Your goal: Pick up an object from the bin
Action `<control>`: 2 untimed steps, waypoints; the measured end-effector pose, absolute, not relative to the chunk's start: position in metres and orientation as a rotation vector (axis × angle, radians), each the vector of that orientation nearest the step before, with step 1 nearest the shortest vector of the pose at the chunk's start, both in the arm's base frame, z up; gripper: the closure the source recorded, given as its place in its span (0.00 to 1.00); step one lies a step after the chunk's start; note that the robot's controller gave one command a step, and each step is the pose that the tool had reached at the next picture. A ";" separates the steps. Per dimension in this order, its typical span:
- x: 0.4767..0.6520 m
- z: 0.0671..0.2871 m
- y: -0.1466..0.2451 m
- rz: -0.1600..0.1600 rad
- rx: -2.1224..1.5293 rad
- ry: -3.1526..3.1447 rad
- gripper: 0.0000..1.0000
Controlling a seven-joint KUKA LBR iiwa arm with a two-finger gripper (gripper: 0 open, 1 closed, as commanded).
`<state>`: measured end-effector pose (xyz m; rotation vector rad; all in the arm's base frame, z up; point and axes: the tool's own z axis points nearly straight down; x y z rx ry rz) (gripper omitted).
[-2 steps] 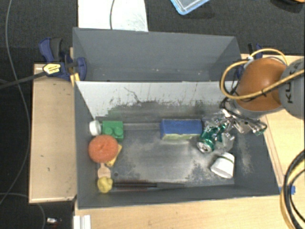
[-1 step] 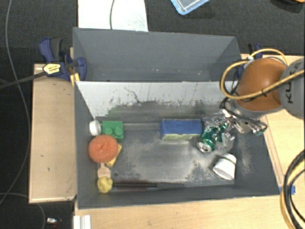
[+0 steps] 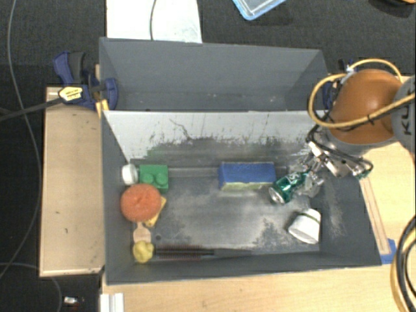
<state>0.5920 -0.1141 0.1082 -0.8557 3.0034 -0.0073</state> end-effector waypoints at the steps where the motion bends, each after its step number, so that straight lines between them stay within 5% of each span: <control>1: 0.593 0.150 -0.114 -0.008 -0.851 3.003 1.00; 2: 0.594 0.172 -0.114 -0.011 -0.843 2.999 1.00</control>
Offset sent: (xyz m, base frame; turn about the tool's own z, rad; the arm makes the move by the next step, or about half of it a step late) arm 0.0008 0.0001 0.0628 0.0016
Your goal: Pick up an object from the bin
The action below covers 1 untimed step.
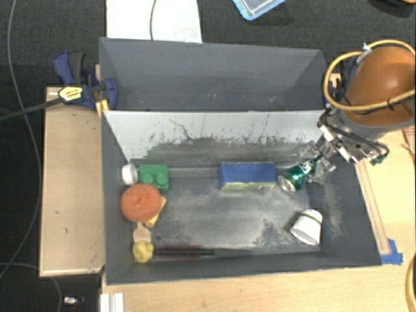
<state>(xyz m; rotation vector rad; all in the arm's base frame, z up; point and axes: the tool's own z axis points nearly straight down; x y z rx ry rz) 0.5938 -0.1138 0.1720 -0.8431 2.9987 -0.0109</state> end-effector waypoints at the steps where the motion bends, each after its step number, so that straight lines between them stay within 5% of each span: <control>1: 0.595 0.175 -0.114 -0.014 -0.838 2.994 1.00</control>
Offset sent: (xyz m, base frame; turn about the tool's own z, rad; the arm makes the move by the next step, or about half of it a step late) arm 0.0001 0.0000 0.0085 0.0005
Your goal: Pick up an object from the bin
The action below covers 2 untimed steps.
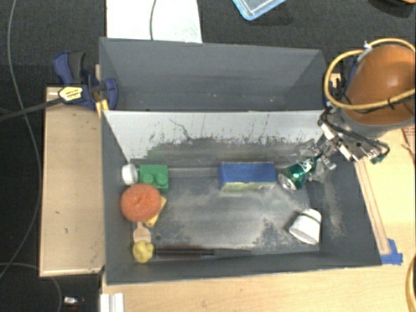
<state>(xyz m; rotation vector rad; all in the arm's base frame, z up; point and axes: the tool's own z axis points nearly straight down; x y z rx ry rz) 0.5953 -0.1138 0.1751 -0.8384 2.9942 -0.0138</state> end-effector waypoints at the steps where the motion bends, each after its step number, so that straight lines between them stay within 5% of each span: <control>1: 0.595 0.182 -0.114 -0.014 -0.834 2.992 1.00; 2: 0.596 0.187 -0.114 -0.017 -0.828 2.987 1.00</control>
Offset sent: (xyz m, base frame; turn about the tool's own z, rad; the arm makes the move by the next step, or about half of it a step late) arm -0.0002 0.0001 0.0112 0.0007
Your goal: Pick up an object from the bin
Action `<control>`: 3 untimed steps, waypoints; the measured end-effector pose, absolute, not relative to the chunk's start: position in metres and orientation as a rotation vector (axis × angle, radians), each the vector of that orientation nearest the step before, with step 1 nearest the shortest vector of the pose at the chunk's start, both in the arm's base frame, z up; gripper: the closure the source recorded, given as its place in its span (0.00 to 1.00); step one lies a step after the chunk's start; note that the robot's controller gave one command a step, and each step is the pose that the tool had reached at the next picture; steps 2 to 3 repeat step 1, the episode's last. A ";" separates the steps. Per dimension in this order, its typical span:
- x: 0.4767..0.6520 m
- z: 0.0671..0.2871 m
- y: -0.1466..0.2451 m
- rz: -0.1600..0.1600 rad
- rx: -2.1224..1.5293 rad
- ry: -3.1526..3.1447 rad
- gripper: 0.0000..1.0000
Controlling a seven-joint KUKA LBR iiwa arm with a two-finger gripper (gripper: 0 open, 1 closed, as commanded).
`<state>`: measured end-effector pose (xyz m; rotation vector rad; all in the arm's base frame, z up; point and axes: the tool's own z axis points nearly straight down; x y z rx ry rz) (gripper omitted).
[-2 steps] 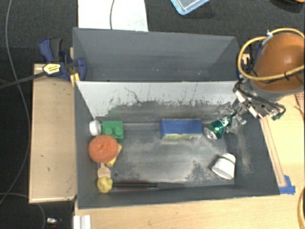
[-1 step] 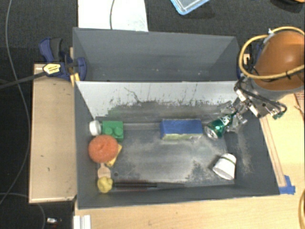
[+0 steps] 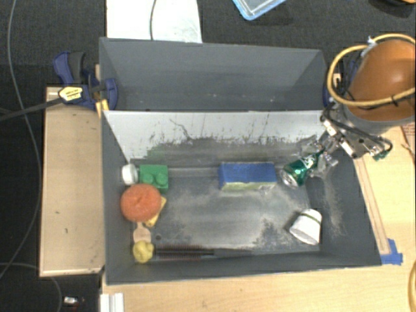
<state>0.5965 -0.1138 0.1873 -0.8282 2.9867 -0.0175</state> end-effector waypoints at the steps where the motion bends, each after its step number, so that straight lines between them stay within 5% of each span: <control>1: 0.597 0.227 -0.114 -0.017 -0.821 2.988 1.00; 3: 0.597 0.227 -0.114 -0.017 -0.821 2.988 1.00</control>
Offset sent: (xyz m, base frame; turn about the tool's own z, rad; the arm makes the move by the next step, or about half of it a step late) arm -0.0014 0.0002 0.0360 0.0014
